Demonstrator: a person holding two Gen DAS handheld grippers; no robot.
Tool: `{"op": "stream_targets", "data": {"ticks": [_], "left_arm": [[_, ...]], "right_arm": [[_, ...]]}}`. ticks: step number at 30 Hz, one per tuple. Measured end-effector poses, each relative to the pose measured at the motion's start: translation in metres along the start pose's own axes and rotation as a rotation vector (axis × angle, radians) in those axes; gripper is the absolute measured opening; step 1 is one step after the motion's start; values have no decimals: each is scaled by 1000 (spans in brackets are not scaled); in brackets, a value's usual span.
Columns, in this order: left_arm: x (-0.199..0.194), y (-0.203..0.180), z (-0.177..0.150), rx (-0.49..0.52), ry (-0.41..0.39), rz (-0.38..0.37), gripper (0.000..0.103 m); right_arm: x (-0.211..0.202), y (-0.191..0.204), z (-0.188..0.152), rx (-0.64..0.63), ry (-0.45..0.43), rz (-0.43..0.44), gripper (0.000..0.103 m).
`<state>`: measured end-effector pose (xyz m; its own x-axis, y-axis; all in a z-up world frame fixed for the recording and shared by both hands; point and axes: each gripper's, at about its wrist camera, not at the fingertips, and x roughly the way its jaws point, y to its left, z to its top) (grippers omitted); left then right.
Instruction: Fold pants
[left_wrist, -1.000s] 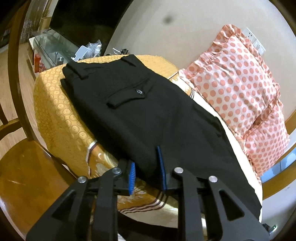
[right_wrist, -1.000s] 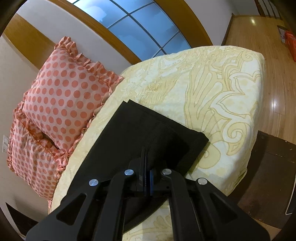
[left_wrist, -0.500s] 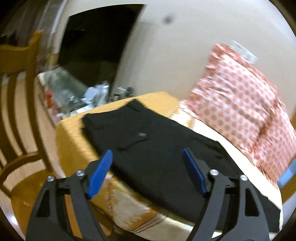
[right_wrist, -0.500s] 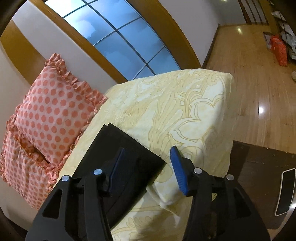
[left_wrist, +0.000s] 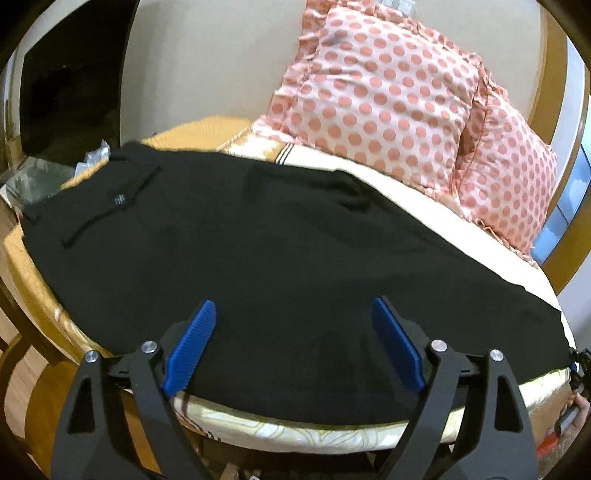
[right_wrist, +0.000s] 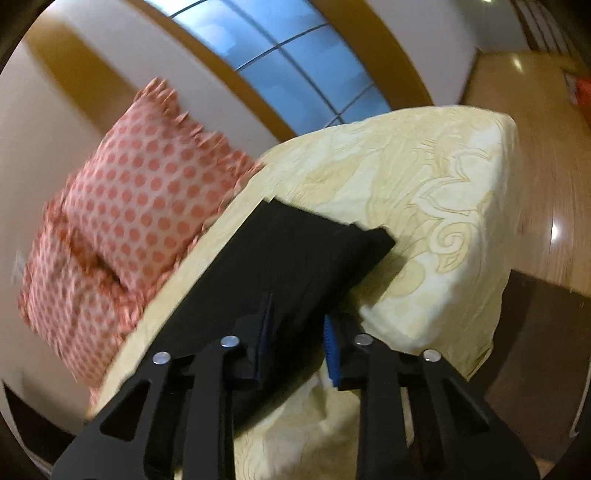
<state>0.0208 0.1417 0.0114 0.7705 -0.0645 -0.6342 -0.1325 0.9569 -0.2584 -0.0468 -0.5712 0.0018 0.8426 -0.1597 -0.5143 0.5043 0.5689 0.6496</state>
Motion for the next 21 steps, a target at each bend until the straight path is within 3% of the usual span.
{"op": "stream_targets", "data": {"ticks": [1, 5, 8, 11, 14, 15, 17, 21], "left_arm": [[1, 2, -3, -6, -4, -10, 88], [0, 2, -7, 1, -20, -40, 94], [0, 1, -8, 3, -28, -56, 99], [0, 0, -10, 0, -38, -64, 101], [0, 0, -10, -4, -43, -62, 101], [0, 0, -10, -7, -46, -62, 101], [0, 1, -10, -18, -50, -63, 101], [-2, 3, -9, -33, -54, -77, 101]], "right_arm": [[2, -2, 1, 10, 3, -3, 7], [-3, 24, 2, -63, -37, -2, 5], [-11, 82, -1, -186, -67, 87, 5], [-17, 167, -22, -349, -50, 262, 5], [-17, 266, -89, -580, 79, 485, 5], [-16, 281, -107, -626, 119, 522, 5], [-7, 322, -174, -767, 284, 629, 5], [20, 343, -287, -972, 577, 631, 5]]}}
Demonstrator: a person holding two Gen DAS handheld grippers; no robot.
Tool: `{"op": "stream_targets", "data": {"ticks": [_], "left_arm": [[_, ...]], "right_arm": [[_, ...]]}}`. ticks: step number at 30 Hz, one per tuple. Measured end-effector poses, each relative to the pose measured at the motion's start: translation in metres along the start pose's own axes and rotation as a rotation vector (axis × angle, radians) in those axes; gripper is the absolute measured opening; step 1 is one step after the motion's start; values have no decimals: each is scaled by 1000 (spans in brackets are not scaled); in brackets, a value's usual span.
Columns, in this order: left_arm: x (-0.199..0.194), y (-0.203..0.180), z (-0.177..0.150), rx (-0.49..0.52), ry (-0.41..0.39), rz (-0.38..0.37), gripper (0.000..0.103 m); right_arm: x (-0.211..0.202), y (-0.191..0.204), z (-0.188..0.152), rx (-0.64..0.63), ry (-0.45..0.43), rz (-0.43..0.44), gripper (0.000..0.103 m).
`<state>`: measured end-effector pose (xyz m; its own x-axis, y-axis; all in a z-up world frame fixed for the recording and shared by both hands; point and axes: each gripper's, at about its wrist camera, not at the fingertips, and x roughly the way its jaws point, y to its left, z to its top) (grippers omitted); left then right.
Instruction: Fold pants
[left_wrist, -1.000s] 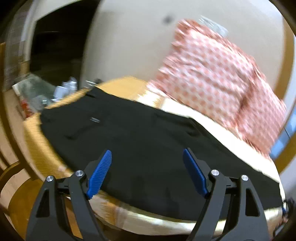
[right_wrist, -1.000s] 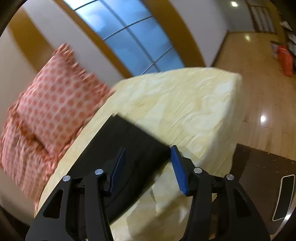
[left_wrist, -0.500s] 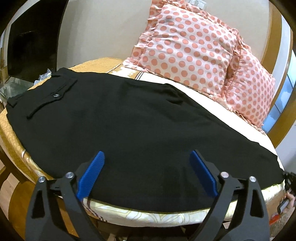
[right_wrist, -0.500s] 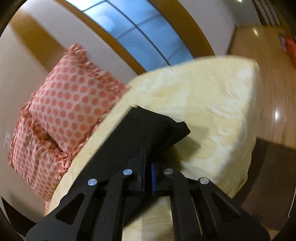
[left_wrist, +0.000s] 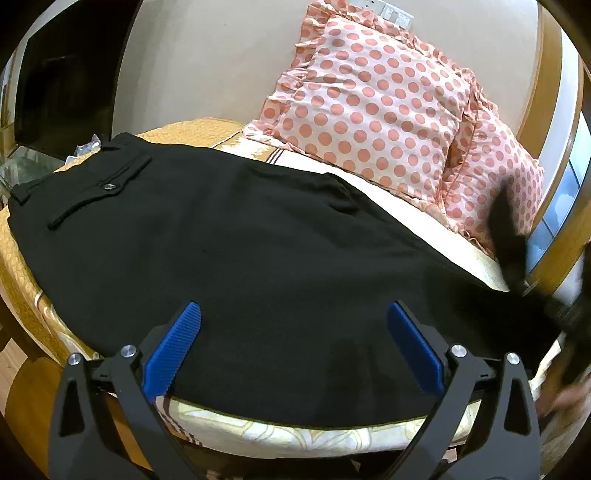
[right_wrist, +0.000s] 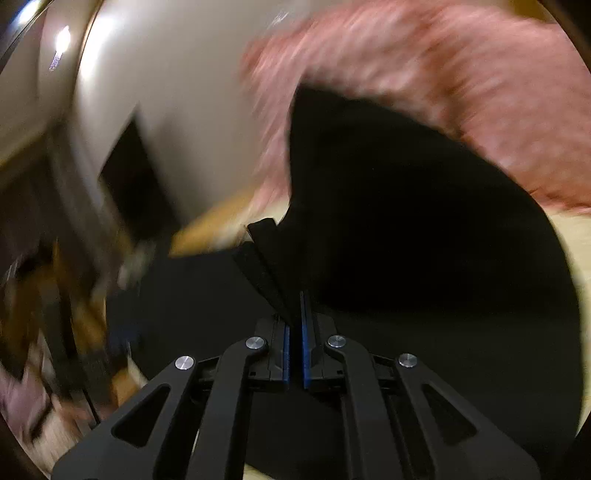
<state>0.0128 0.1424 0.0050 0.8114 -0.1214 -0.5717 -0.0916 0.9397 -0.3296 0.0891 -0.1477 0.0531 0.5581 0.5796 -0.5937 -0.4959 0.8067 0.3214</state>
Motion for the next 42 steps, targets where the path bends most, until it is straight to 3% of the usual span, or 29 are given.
{"op": "stream_targets", "data": {"ticks": [3, 9, 12, 14, 16, 18, 20, 23, 24, 25, 27, 30, 34, 35, 42], "left_arm": [[-2, 1, -1, 1, -4, -14, 101], [-3, 0, -3, 12, -13, -11, 101], [-5, 1, -2, 4, -15, -19, 101], [-13, 6, 2, -27, -23, -48, 101], [-30, 16, 8, -72, -81, -65, 101], [-48, 33, 15, -116, -148, -34, 101], [-57, 48, 20, -151, -177, 9, 101], [-64, 78, 25, -230, -182, 70, 101], [-65, 85, 25, -252, -182, 76, 101], [-66, 96, 25, -286, -178, 85, 101], [-64, 113, 27, -341, -163, 93, 101], [-59, 135, 26, -432, -135, 63, 101], [-50, 154, 28, -498, -106, 26, 100], [-48, 157, 31, -500, -109, 26, 100], [-40, 169, 44, -551, -85, 35, 99]], "right_arm": [[20, 0, -7, 35, 59, 15, 5], [1, 12, 21, 83, -92, 24, 5], [28, 44, 12, -44, -2, 15, 5], [31, 50, 6, -48, -3, 17, 5], [31, 54, 5, -62, -25, 8, 5], [32, 60, 1, -102, -33, -11, 5], [45, 69, -3, -171, 17, -47, 7], [48, 83, -19, -266, 59, -51, 30], [44, 89, -25, -308, 58, -29, 53], [39, 98, -30, -355, 63, 17, 60], [29, 106, -32, -401, 35, 61, 60], [20, 93, -18, -336, -64, 16, 60], [49, 61, -13, -216, 89, -17, 60], [44, 61, -17, -223, 59, -14, 59], [41, 54, -18, -181, 66, 24, 61]]}}
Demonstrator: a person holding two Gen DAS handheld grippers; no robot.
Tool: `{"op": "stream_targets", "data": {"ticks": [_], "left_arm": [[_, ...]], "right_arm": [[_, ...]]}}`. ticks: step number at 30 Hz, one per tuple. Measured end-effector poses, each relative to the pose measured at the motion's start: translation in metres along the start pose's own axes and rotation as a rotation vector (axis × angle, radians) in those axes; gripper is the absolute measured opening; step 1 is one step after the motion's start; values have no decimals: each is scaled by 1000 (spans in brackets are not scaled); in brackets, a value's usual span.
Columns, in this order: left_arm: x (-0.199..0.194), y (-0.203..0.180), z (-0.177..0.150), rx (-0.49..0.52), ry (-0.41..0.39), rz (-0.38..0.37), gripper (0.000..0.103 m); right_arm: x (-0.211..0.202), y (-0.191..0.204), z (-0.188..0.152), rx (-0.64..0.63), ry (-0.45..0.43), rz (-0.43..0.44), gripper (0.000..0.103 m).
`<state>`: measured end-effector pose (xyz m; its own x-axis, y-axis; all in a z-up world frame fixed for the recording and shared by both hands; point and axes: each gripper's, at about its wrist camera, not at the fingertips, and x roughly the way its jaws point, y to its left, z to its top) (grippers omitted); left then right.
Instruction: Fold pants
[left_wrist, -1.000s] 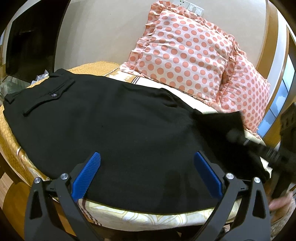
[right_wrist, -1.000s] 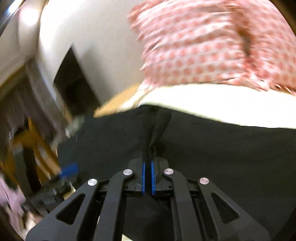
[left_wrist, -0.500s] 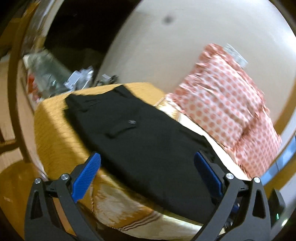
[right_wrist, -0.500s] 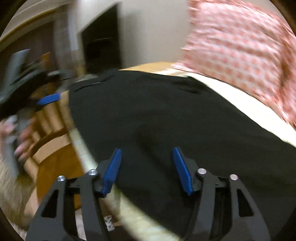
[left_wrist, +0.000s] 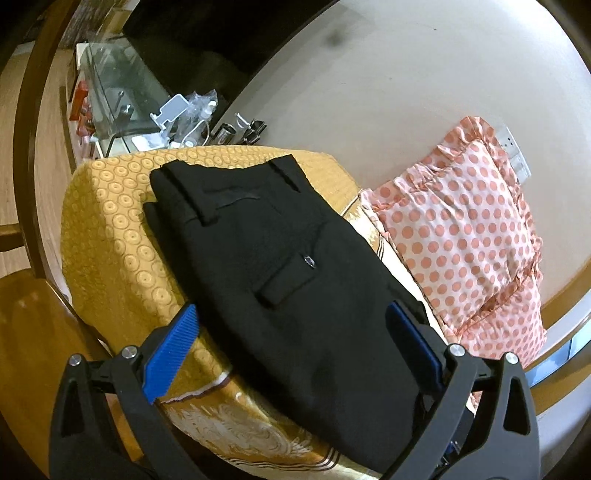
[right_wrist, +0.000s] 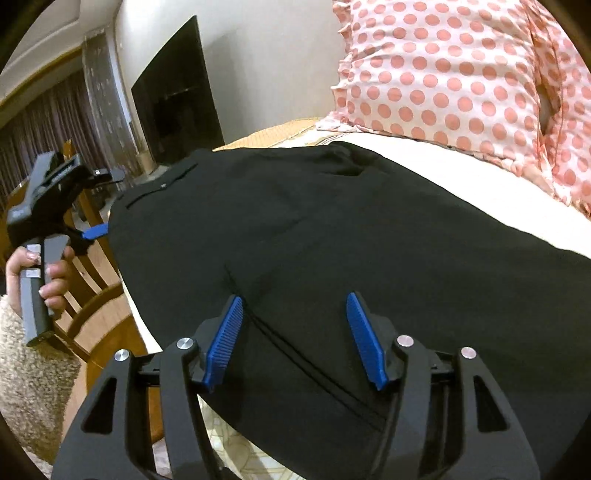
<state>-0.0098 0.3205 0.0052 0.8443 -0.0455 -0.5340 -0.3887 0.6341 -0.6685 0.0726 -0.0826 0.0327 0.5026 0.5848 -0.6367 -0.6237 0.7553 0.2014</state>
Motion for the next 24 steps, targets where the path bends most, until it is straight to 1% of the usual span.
{"op": "stream_targets", "data": {"ticks": [2, 3, 4, 6, 7, 9, 11, 13, 14, 15, 16, 17, 20, 21, 22, 24], "left_arm": [[1, -1, 0, -3, 9, 6, 99], [2, -2, 0, -5, 13, 5, 99], [2, -3, -1, -16, 28, -15, 99], [4, -5, -7, -57, 73, -85, 99], [6, -7, -11, -62, 89, -104, 99], [8, -12, -17, -63, 109, -131, 99], [10, -12, -17, -75, 110, -142, 96], [13, -4, -10, -114, 111, -123, 75], [14, -1, -7, -121, 106, -115, 72], [15, 4, -2, -124, 95, -89, 64], [16, 6, 1, -129, 90, -75, 59], [16, 9, 5, -132, 79, -60, 58], [19, 8, 8, -120, 67, -29, 51], [20, 5, 8, -109, 63, -5, 42], [22, 3, 7, -82, 54, 38, 22], [19, -4, 5, -27, 28, 70, 16]], "right_arm": [[2, -5, 1, 9, 0, 11, 62], [3, -1, 4, 7, 1, 14, 64], [2, 2, 4, 4, 1, 13, 65], [2, 5, 4, 0, 1, 12, 66], [1, 5, 4, 0, 1, 14, 66], [1, 5, 4, 4, 0, 18, 66], [0, 4, 4, 4, 0, 20, 66], [-1, 4, 3, 5, -3, 18, 66], [-1, 3, 3, 7, -5, 18, 66], [-2, 3, 2, 10, -7, 17, 66], [-4, 2, 1, 15, -9, 17, 66], [-6, 1, 0, 20, -12, 19, 66], [-12, -6, -3, 53, -20, 33, 66], [-15, -9, -4, 64, -25, 38, 66], [-20, -12, -6, 76, -33, 43, 66], [-33, -20, -11, 95, -56, 42, 66]]}}
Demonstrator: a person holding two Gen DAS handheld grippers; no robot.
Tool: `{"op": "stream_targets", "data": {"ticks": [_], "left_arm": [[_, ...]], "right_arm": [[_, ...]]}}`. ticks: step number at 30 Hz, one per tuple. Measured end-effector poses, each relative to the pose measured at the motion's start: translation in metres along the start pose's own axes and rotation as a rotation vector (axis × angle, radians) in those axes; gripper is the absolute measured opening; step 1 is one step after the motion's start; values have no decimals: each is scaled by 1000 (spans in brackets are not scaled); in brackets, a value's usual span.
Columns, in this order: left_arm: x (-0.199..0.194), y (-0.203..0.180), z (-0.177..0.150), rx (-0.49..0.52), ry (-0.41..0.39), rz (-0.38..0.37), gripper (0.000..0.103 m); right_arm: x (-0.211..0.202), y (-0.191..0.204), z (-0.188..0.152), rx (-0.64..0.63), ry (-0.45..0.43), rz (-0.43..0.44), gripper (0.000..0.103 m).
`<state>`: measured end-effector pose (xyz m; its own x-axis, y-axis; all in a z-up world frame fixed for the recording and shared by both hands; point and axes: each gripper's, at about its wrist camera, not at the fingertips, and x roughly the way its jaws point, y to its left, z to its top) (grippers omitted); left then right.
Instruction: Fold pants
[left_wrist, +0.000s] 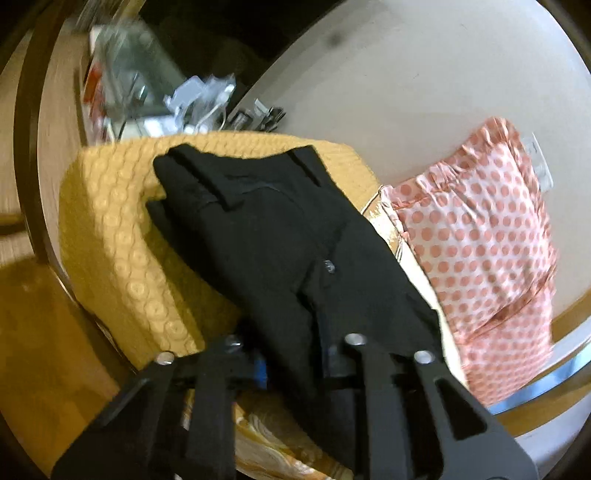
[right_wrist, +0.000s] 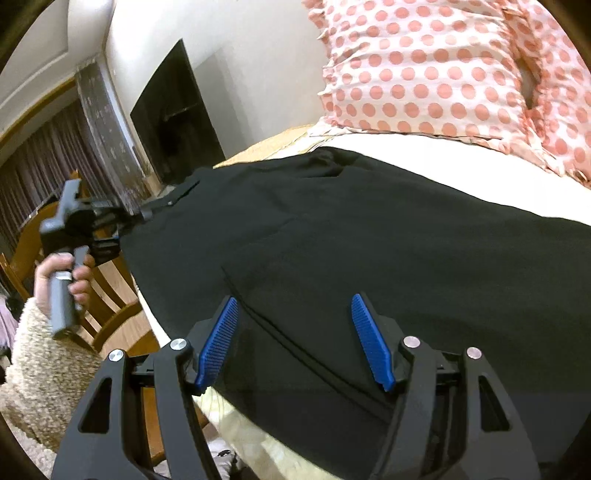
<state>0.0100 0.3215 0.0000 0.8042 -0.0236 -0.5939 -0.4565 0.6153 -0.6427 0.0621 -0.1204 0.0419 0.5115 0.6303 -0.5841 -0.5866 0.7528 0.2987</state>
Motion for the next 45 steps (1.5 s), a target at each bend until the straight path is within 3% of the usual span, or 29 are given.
{"op": "stream_targets", "data": {"ticks": [6, 9, 12, 15, 19, 21, 22, 24, 27, 32, 34, 37, 42, 45], "left_arm": [[-24, -74, -6, 281, -125, 80, 12], [-34, -133, -18, 440, -166, 65, 12], [-41, -196, -45, 613, -188, 28, 12], [-46, -264, -95, 822, -182, -68, 12], [-44, -338, -199, 1127, -92, -254, 12], [-35, -351, -253, 1277, -10, -302, 12], [-26, -350, -289, 1375, 47, -309, 12], [-12, -340, -328, 1467, 129, -291, 12], [3, -326, -341, 1442, 219, -284, 12], [-3, -336, -314, 1323, 224, -332, 12], [-13, -341, -309, 1300, 189, -352, 11], [-35, -337, -326, 1393, 131, -355, 11], [-16, -314, -351, 1425, 229, -308, 14], [-20, -310, -352, 1420, 197, -315, 17]], "right_arm": [[-54, -42, -12, 92, -97, -40, 73], [-84, -70, -21, 168, -132, -97, 97], [-113, -99, -34, 260, -163, -151, 98], [-141, -131, -51, 383, -203, -200, 98], [-177, -162, -74, 513, -267, -265, 98], [-190, -170, -81, 547, -286, -295, 98], [-196, -176, -85, 559, -294, -310, 98], [-201, -180, -89, 563, -297, -331, 99], [-202, -187, -92, 566, -287, -355, 99], [-198, -187, -91, 564, -280, -358, 99], [-198, -186, -90, 560, -282, -361, 99], [-200, -186, -90, 547, -284, -387, 99], [-199, -187, -86, 557, -296, -394, 99], [-201, -178, -73, 506, -321, -403, 99]]}}
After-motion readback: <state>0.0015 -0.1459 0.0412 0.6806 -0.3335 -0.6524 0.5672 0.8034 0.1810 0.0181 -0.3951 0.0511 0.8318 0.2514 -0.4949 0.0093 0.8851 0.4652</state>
